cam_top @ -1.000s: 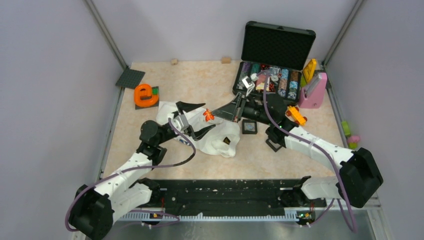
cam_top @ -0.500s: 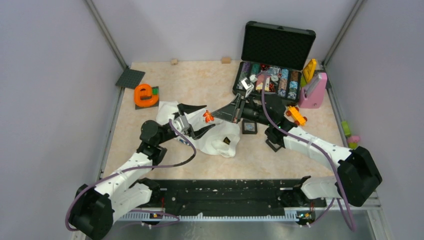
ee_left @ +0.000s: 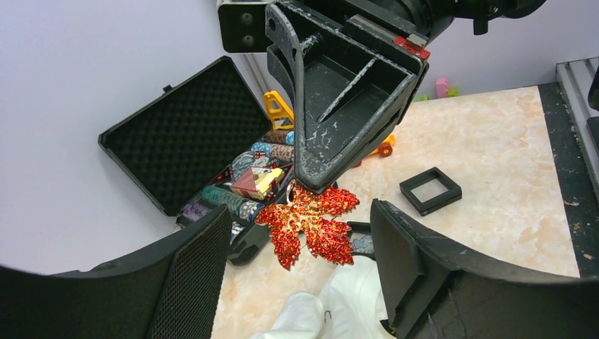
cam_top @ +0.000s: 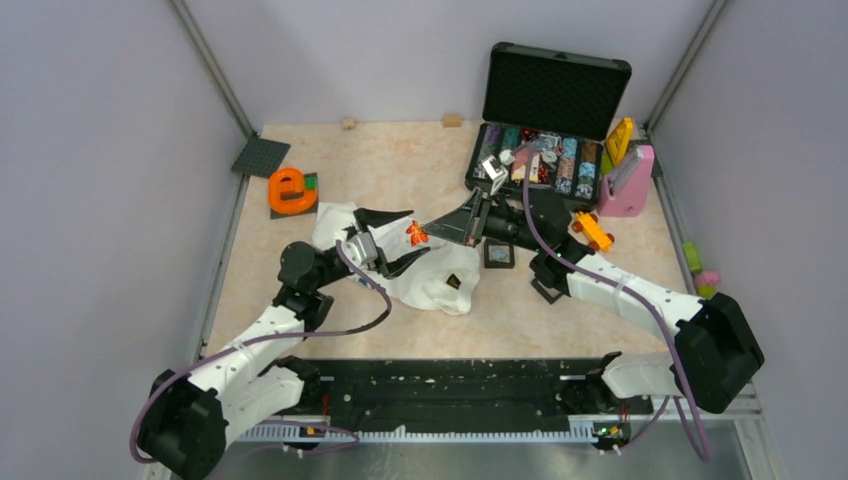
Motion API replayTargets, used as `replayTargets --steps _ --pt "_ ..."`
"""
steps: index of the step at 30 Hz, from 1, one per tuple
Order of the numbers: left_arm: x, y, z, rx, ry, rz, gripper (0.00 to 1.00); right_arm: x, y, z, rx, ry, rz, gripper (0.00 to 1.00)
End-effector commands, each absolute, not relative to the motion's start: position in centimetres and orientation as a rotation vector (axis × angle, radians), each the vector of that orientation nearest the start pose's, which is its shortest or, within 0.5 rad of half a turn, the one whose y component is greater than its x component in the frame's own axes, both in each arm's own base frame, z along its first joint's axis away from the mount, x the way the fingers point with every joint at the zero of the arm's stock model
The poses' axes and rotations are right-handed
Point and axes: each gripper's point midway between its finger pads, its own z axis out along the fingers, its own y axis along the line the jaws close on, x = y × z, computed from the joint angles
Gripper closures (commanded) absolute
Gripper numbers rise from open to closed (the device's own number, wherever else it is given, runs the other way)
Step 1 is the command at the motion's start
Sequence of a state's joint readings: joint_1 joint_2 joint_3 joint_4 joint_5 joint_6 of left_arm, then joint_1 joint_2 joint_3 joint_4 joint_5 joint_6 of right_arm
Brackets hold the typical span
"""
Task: Remove the brooch from the garment
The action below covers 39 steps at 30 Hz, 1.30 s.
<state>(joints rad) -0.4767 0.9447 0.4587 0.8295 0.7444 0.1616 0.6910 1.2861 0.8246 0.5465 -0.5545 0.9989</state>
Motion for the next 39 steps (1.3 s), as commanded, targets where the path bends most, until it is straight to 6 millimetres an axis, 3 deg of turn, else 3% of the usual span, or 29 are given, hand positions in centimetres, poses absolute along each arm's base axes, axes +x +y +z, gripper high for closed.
replayTargets --steps 1,12,15,22,25,30,33,36,39 --pt "22.2 -25.0 32.0 1.009 0.817 -0.723 0.27 22.7 34.8 32.5 -0.293 1.681 1.731 1.0" --pt "22.1 -25.3 32.1 1.021 0.816 -0.74 0.48 22.5 34.8 32.8 -0.299 1.672 1.74 0.98" --pt "22.3 -25.2 31.8 1.018 0.83 -0.734 0.52 22.6 34.7 32.5 -0.296 1.683 1.723 0.76" --pt "23.0 -25.0 29.9 1.004 0.898 -0.722 0.53 23.6 33.2 30.9 -0.256 1.763 1.596 0.42" --pt "23.3 -24.7 28.7 0.998 0.937 -0.709 0.53 24.6 31.3 29.4 -0.199 1.831 1.443 0.3" --pt "24.5 -24.3 26.0 0.95 1.045 -0.695 0.54 25.7 26.5 25.8 -0.087 1.946 1.15 0.26" --pt "24.6 -24.2 24.6 0.909 1.078 -0.718 0.54 25.2 24.3 22.6 -0.089 2.039 0.993 0.25" --pt "24.2 -23.8 24.3 0.865 1.087 -0.743 0.54 24.4 23.7 19.7 -0.143 2.106 0.943 0.25" --pt "24.1 -23.0 24.7 0.779 1.124 -0.756 0.54 23.3 25.1 18.0 -0.233 2.106 1.033 0.26"
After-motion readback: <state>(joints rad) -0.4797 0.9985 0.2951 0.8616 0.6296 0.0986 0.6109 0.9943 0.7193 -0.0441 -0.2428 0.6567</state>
